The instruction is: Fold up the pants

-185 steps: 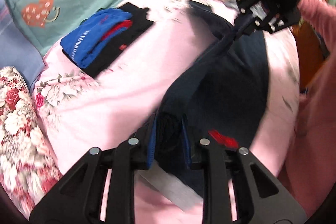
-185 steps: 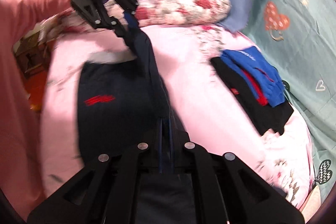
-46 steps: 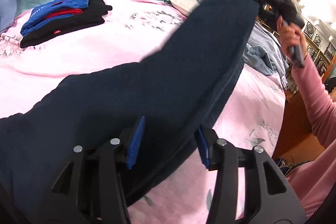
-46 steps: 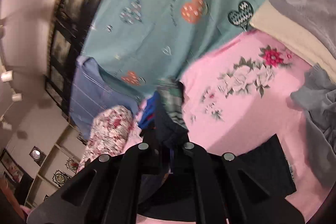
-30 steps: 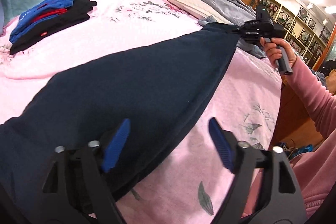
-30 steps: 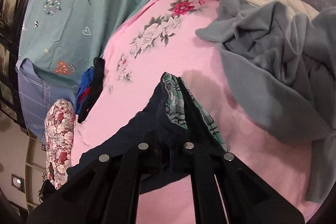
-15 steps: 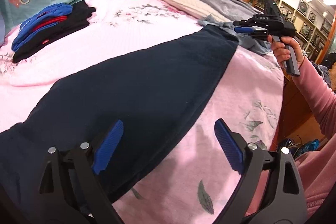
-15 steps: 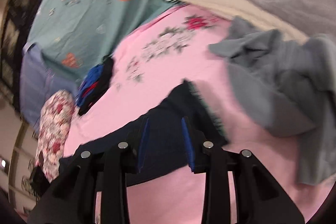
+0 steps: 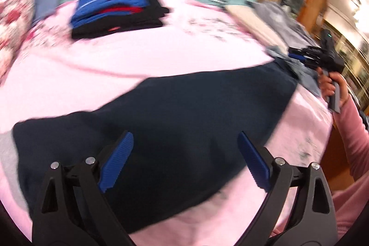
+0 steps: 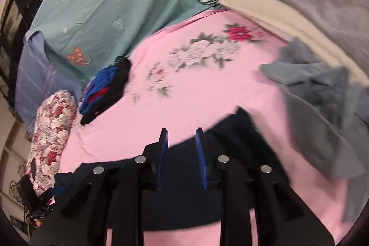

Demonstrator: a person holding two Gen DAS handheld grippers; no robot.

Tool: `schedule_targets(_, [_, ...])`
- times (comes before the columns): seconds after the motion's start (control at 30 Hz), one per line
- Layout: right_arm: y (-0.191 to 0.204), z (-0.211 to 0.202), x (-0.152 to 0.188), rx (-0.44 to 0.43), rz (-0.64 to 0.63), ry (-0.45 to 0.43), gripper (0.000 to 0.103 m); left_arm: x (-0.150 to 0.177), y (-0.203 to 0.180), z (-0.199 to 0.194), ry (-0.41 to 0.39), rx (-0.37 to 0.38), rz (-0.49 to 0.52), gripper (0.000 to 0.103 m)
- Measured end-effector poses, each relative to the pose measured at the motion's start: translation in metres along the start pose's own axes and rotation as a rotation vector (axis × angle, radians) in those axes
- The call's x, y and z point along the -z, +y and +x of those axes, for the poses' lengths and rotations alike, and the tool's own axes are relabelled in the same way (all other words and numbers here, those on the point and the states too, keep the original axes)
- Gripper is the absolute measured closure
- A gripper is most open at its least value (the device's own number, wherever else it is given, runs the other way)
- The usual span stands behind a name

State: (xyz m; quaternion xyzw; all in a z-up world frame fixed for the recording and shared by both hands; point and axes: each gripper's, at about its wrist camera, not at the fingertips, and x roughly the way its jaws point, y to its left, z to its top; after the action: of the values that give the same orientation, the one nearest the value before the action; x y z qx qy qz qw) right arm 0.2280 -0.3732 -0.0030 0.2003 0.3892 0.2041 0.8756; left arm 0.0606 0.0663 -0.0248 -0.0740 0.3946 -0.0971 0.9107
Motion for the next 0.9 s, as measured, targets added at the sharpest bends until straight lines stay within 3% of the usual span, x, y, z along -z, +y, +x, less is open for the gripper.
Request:
schedule_targets(0.03, [-0.004,0.017,-0.004,0.000,0.014,0.033,0.077,0.002,0.010,0.002,0.011,-0.021,-0.034,0.010])
schedule_targets(0.1, [-0.029,0.040,-0.007,0.109,0.060,0.075,0.078,0.011,0.033,0.007,0.055,-0.071,-0.116,0.010])
schedule_targets(0.13, [-0.056,0.050,-0.006,0.201,0.109,0.089,0.092,0.017,0.043,0.008,0.070,-0.081,-0.153,0.010])
schedule_targets(0.2, [-0.093,0.049,-0.006,0.122,0.233,0.065,0.103,0.027,0.056,-0.001,0.042,-0.046,-0.176,0.010])
schedule_targets(0.27, [-0.108,0.038,-0.005,0.074,0.375,0.048,0.101,0.027,0.054,-0.013,0.036,-0.064,-0.162,0.010])
schedule_targets(0.33, [-0.078,0.023,-0.008,0.117,0.283,0.025,0.087,0.024,0.052,-0.029,0.000,-0.089,-0.146,0.010])
schedule_targets(0.37, [-0.059,0.019,-0.008,0.102,0.219,0.023,0.087,0.022,0.052,-0.038,-0.018,-0.083,-0.143,0.010])
schedule_targets(0.47, [-0.002,0.013,0.006,-0.080,0.087,0.076,0.082,0.028,0.060,-0.041,0.008,-0.090,-0.149,0.009])
schedule_targets(0.53, [0.025,0.018,0.028,-0.168,0.023,0.161,0.080,0.040,0.064,-0.033,0.056,-0.117,-0.147,0.009])
schedule_targets(0.6, [0.033,0.031,0.048,-0.121,-0.018,0.258,0.080,0.051,0.056,-0.034,0.056,-0.140,-0.097,0.009])
schedule_targets(0.63, [0.029,0.042,0.063,-0.019,-0.035,0.337,0.085,0.054,0.051,-0.035,0.060,-0.163,-0.062,0.009])
schedule_targets(0.7, [0.031,0.032,0.074,0.015,-0.090,0.325,0.084,0.058,0.042,-0.042,0.081,-0.202,0.001,0.009])
schedule_targets(0.77, [0.047,0.022,0.073,0.060,-0.150,0.306,0.080,0.054,0.037,-0.052,0.072,-0.185,0.010,0.009])
schedule_targets(0.9, [0.119,0.010,0.082,-0.105,-0.336,0.261,0.080,0.032,0.022,-0.060,-0.034,-0.095,0.019,0.009])
